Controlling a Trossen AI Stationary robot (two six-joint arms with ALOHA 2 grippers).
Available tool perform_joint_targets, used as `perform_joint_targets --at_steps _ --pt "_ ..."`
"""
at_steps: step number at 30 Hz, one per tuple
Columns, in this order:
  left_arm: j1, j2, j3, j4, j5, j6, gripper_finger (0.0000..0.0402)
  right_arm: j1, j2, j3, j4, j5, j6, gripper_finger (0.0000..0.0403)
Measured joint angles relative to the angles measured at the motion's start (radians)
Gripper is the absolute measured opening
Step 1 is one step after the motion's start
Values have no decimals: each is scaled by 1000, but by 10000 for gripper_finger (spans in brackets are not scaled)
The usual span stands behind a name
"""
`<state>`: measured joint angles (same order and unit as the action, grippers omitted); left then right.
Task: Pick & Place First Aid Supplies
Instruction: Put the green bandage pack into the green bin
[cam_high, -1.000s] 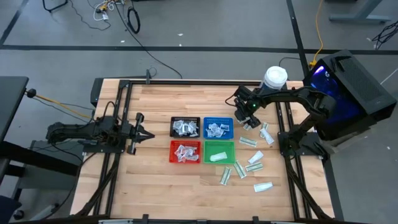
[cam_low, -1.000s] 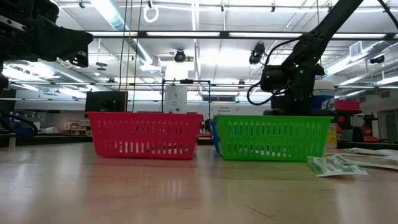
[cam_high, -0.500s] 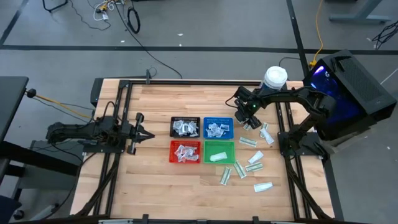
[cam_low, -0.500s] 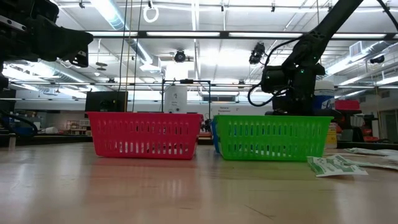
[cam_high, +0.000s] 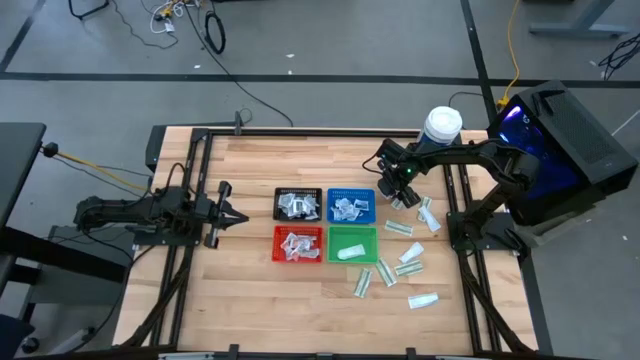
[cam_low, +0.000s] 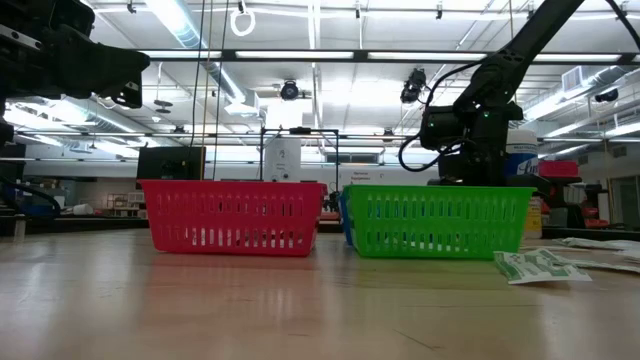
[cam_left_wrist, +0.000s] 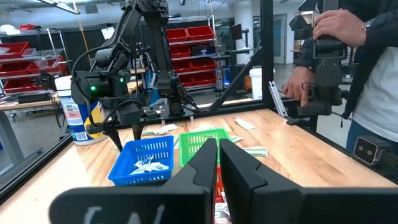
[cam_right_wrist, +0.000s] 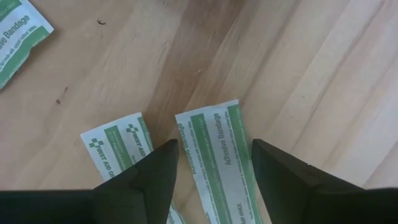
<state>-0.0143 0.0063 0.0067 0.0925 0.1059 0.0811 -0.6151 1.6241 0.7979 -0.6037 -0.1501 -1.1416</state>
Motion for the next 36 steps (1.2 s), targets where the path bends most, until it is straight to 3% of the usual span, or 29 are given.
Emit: perform_joint_targets --at_steps 7,19,28,36 --pt "0 0 0 0 0 0 25 0 0 0 -6 0 0 201" --pt "0 0 0 0 0 0 25 0 0 -1 -14 -2 25 146" --pt "0 0 0 0 0 0 25 0 -12 -3 -17 2 60 142" --pt "0 0 0 0 0 0 25 10 -70 -4 -13 106 60 141"
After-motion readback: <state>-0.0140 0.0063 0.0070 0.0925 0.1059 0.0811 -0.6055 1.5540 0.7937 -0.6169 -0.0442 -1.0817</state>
